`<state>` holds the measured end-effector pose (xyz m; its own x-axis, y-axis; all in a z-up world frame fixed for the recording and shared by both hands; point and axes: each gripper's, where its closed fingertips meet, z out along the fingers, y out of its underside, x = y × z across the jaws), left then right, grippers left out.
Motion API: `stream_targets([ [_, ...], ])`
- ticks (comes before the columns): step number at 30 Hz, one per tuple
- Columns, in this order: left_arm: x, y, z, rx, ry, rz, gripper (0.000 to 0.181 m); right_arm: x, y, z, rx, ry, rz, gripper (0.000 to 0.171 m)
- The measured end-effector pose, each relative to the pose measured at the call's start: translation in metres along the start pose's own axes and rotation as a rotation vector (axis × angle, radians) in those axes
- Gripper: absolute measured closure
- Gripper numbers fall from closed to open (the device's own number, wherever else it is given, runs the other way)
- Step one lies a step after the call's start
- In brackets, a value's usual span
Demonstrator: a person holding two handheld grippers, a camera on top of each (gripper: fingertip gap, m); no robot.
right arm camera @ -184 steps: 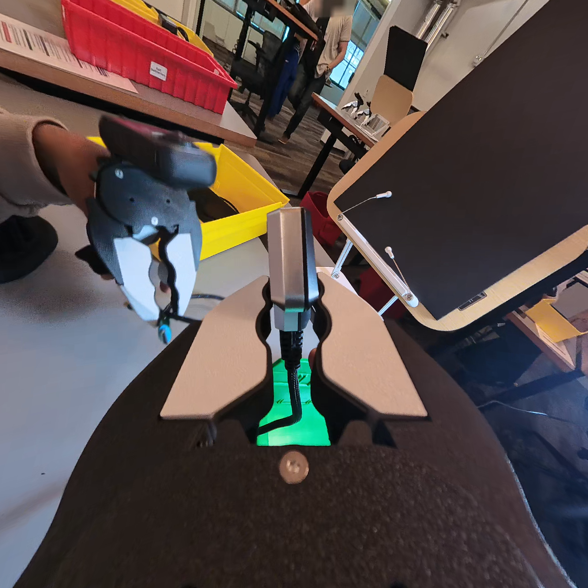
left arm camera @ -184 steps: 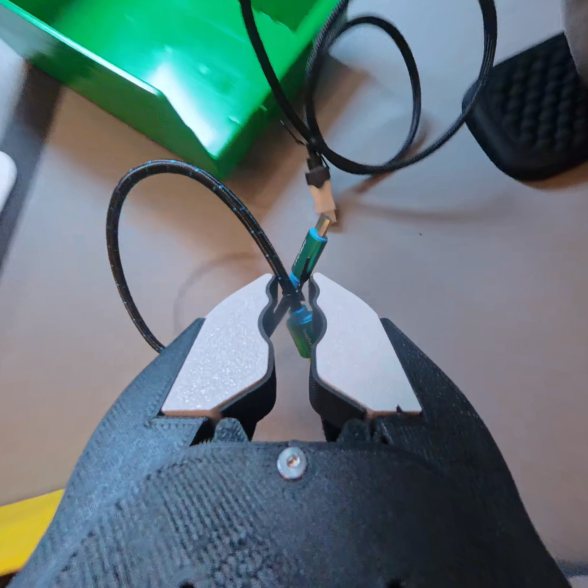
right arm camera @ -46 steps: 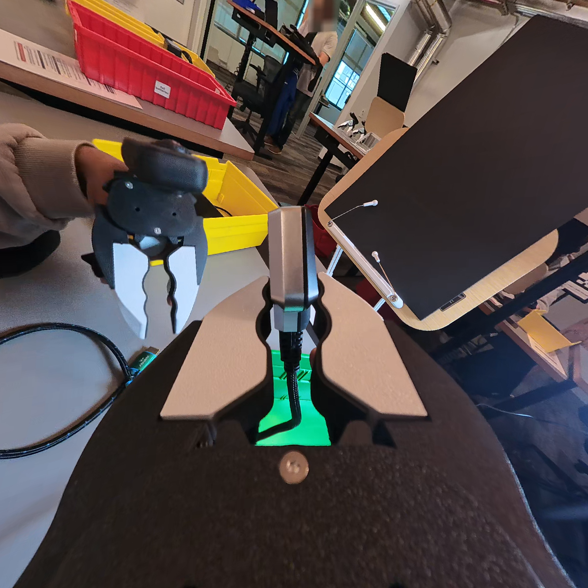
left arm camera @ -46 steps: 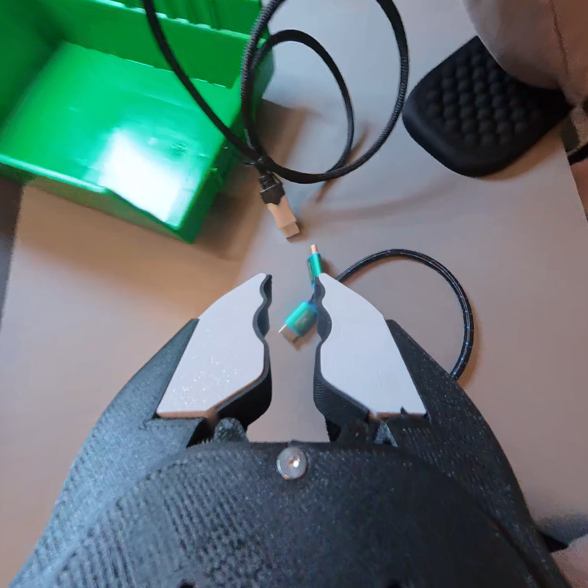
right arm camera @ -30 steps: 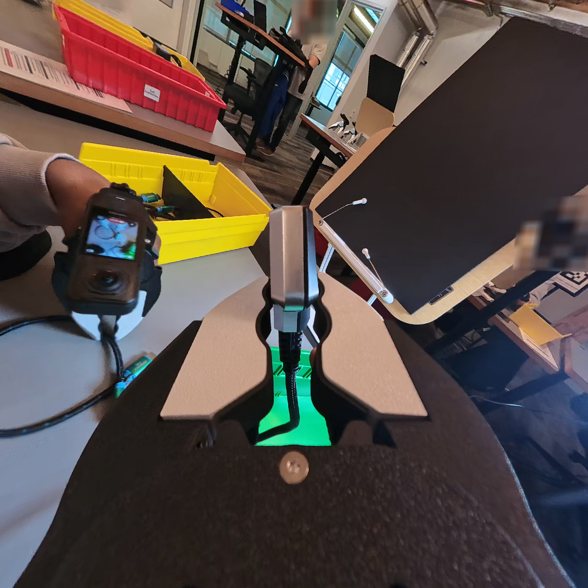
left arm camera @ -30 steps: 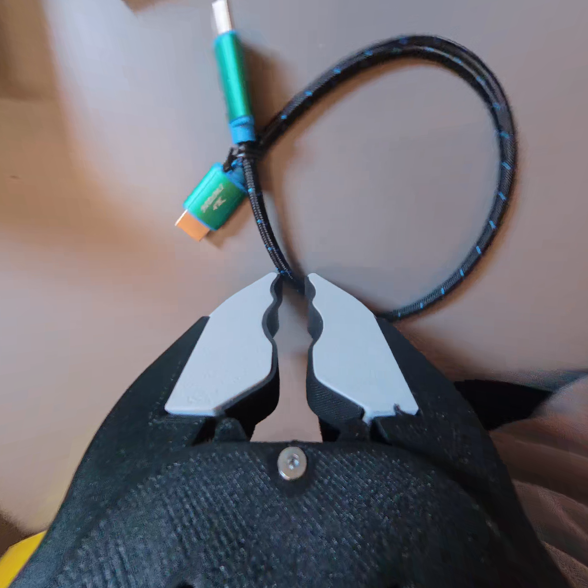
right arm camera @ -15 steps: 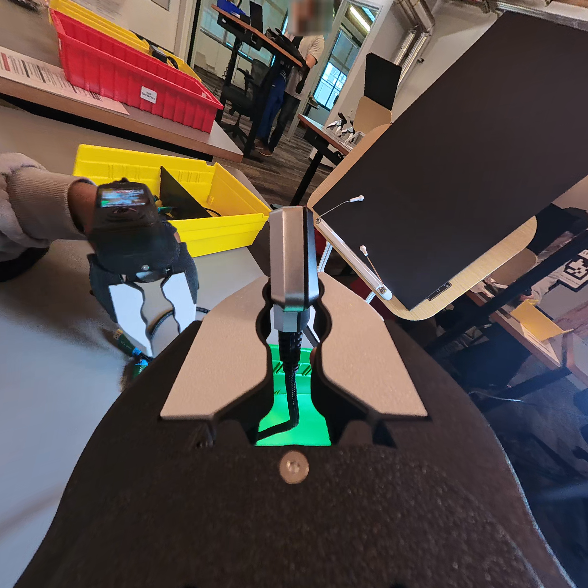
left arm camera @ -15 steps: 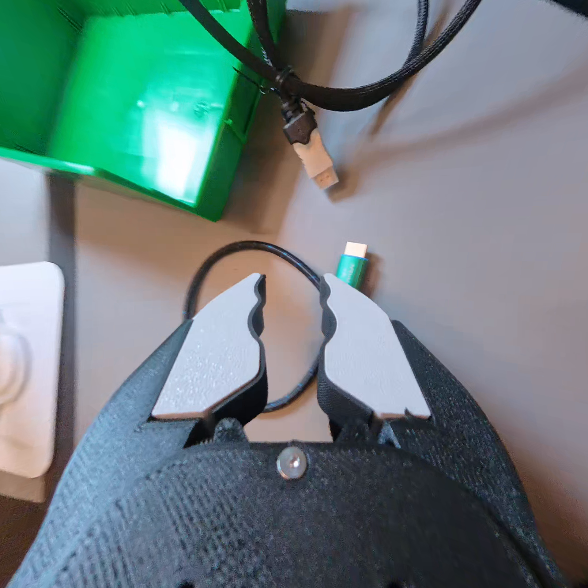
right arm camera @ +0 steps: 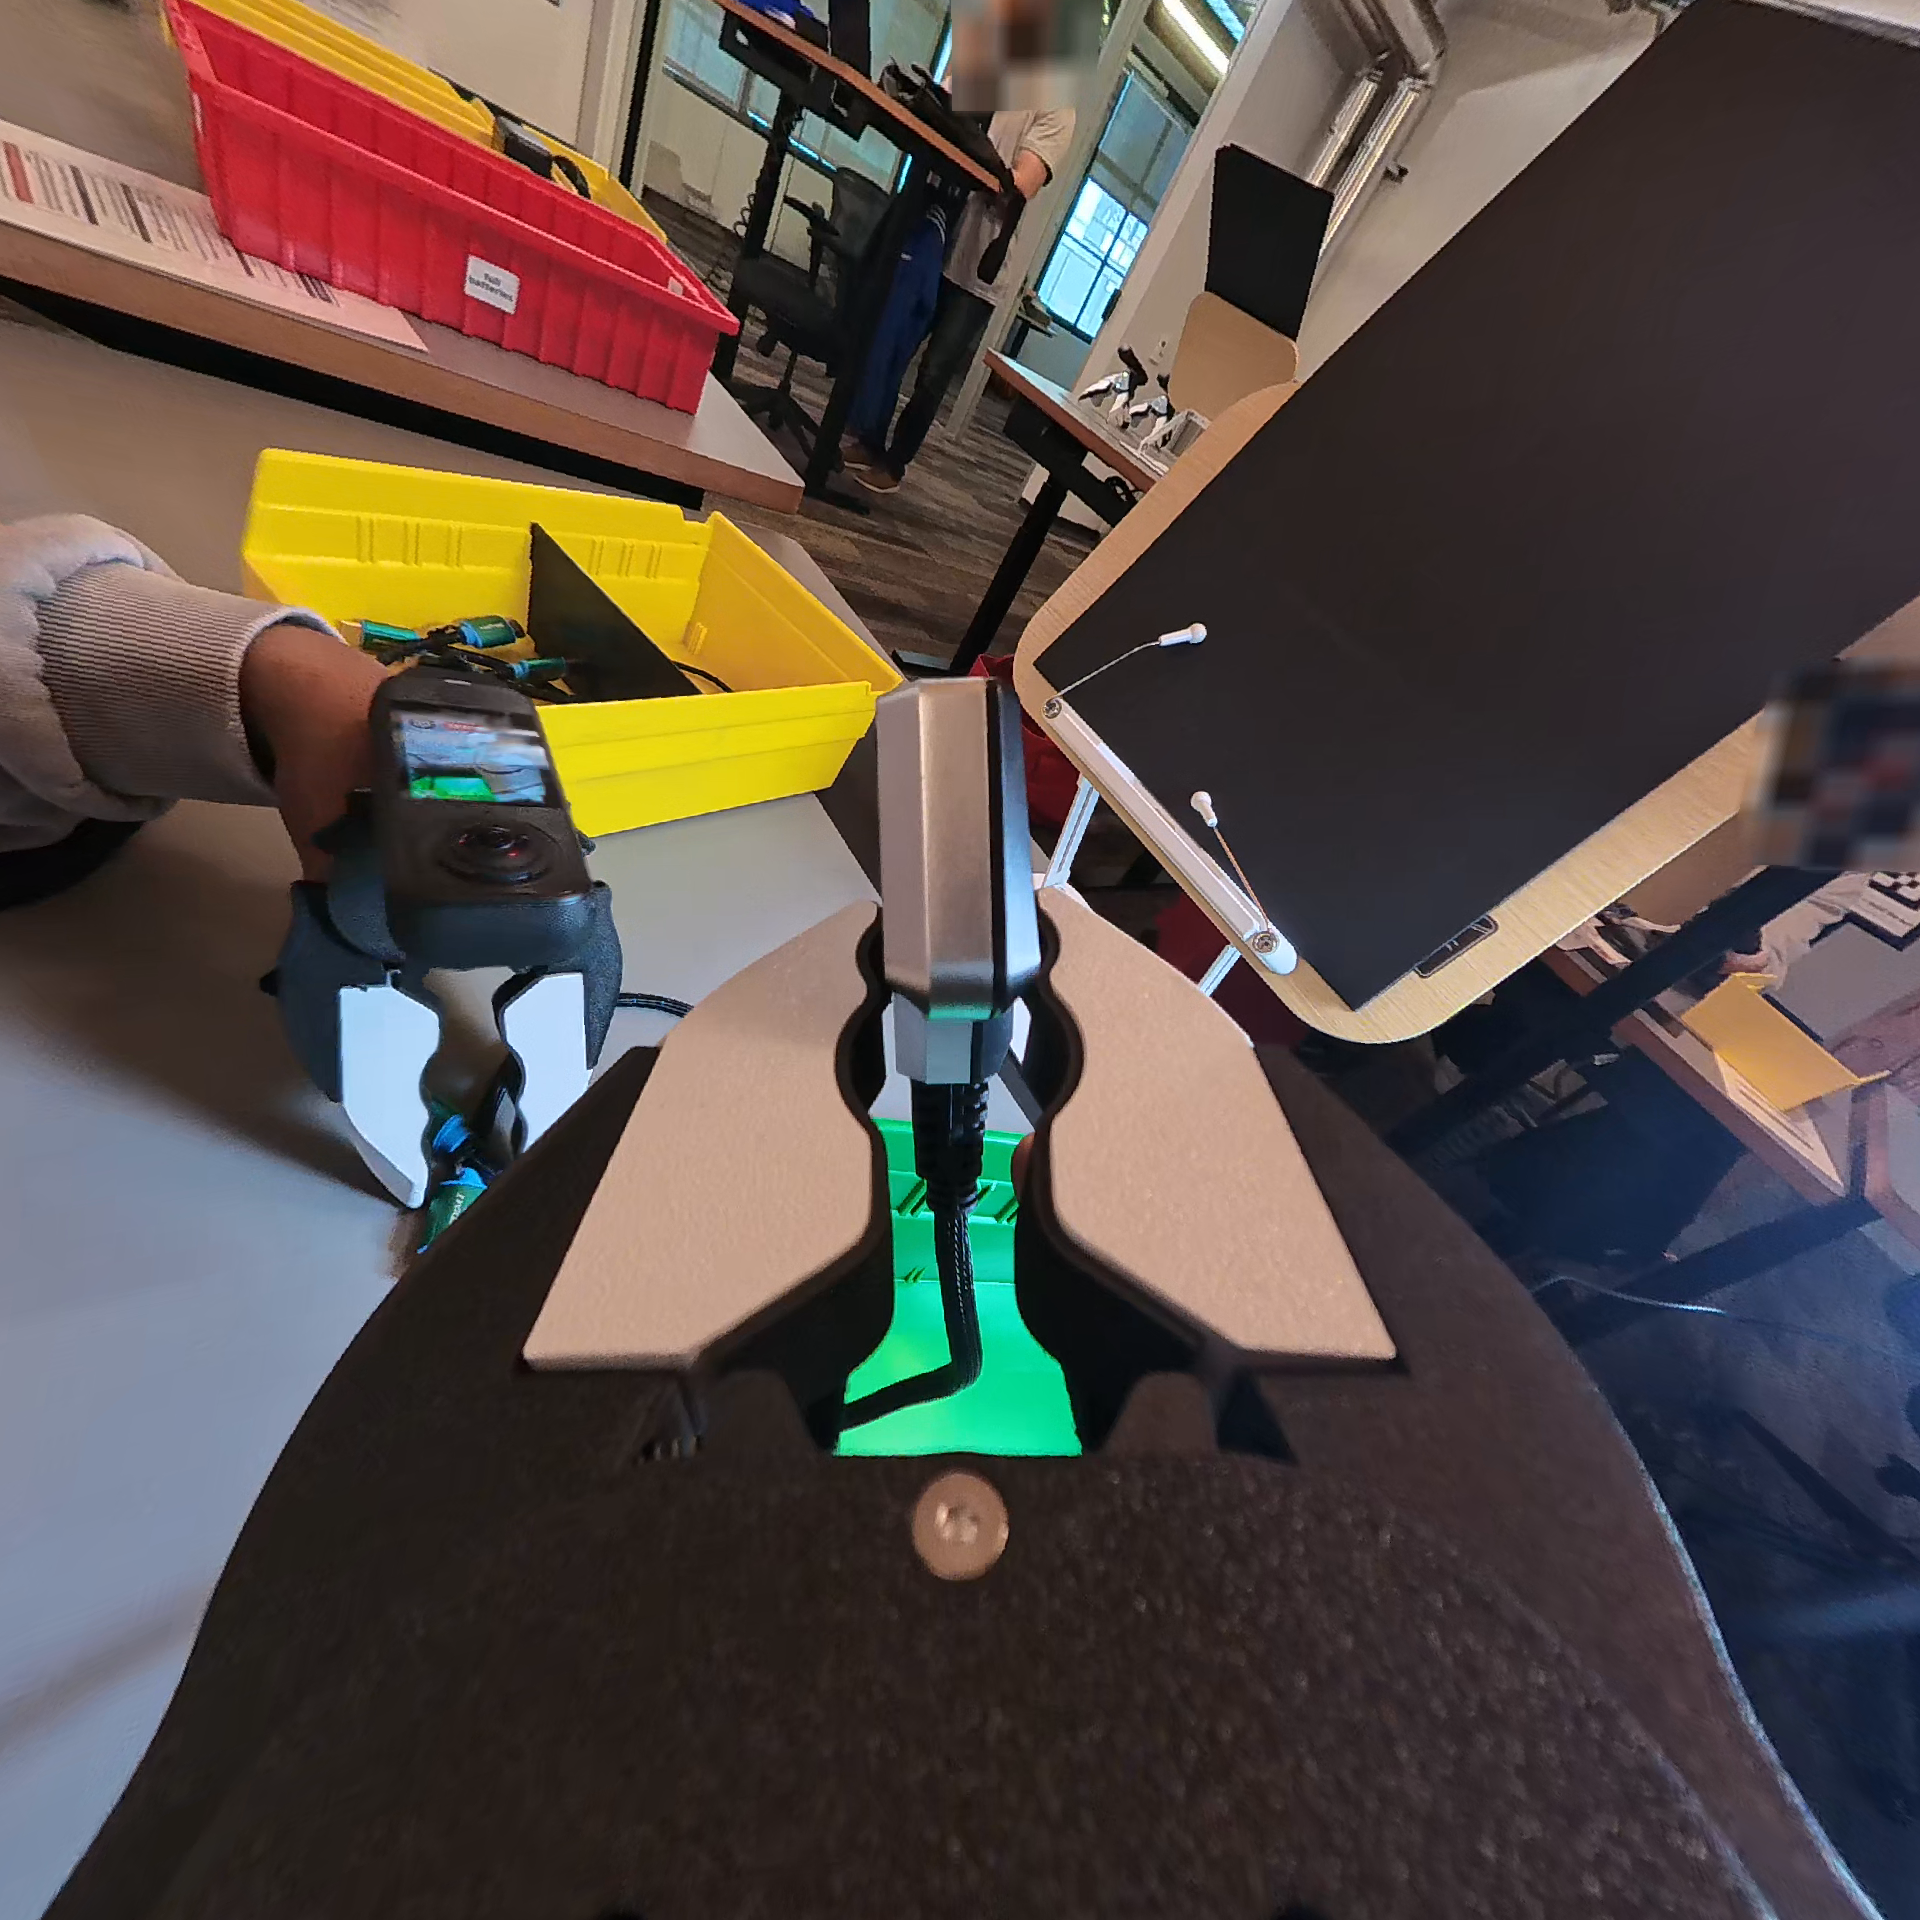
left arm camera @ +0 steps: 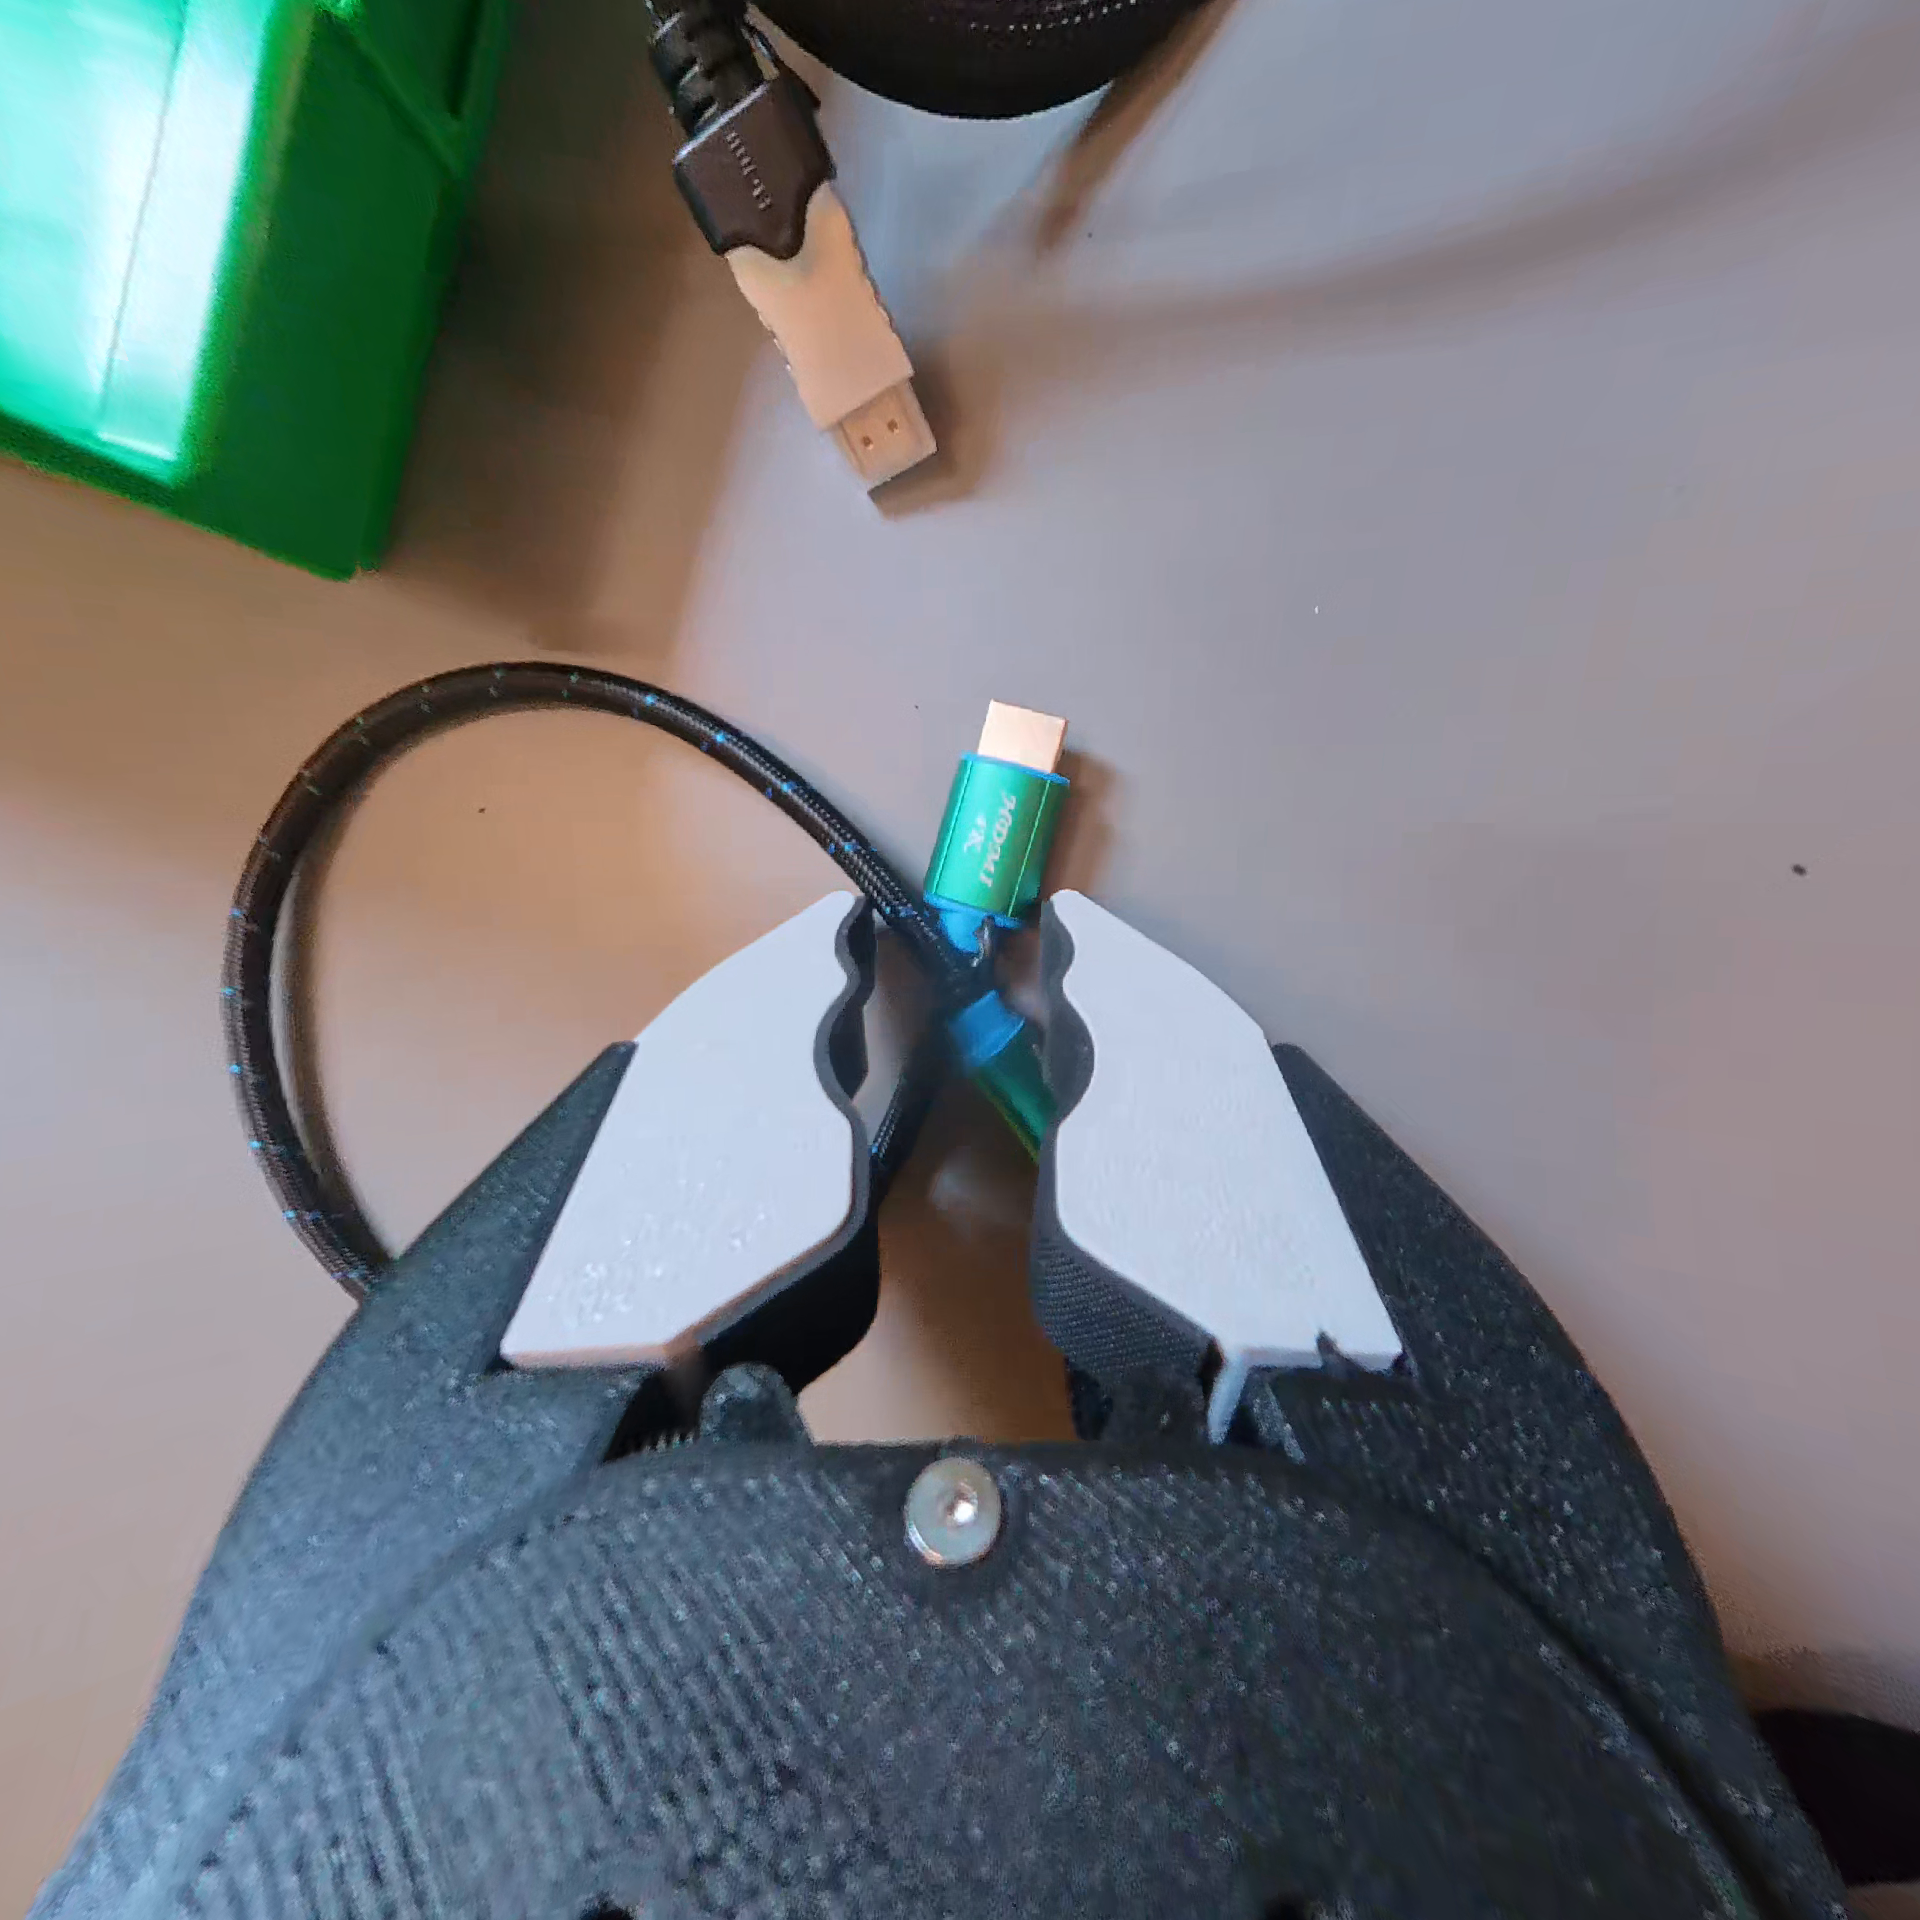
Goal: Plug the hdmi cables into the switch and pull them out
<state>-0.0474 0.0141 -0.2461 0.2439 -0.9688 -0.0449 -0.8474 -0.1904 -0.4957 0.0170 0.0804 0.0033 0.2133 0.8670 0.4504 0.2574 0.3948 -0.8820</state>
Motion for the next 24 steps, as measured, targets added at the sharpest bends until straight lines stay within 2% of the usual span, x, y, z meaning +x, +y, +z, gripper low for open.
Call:
stream_targets([
  [5,0.004,0.002,0.000,0.006,0.043,-0.041,0.154,-0.002,0.001,0.003,-0.004,-0.006,-0.001,0.148],
  [11,0.006,0.003,-0.002,-0.059,0.016,0.096,0.160,-0.005,0.004,0.007,-0.021,-0.014,-0.008,0.148],
  [16,-0.042,0.004,-0.026,-0.015,-0.247,0.064,0.164,0.000,0.002,0.001,-0.011,0.005,-0.013,0.148],
  [21,-0.096,-0.011,-0.098,0.140,-0.635,-0.049,0.164,0.007,0.005,-0.001,-0.003,0.034,-0.009,0.148],
  [24,-0.101,-0.015,-0.134,0.178,-0.748,-0.077,0.164,0.005,0.011,0.006,-0.025,0.048,-0.066,0.149],
])
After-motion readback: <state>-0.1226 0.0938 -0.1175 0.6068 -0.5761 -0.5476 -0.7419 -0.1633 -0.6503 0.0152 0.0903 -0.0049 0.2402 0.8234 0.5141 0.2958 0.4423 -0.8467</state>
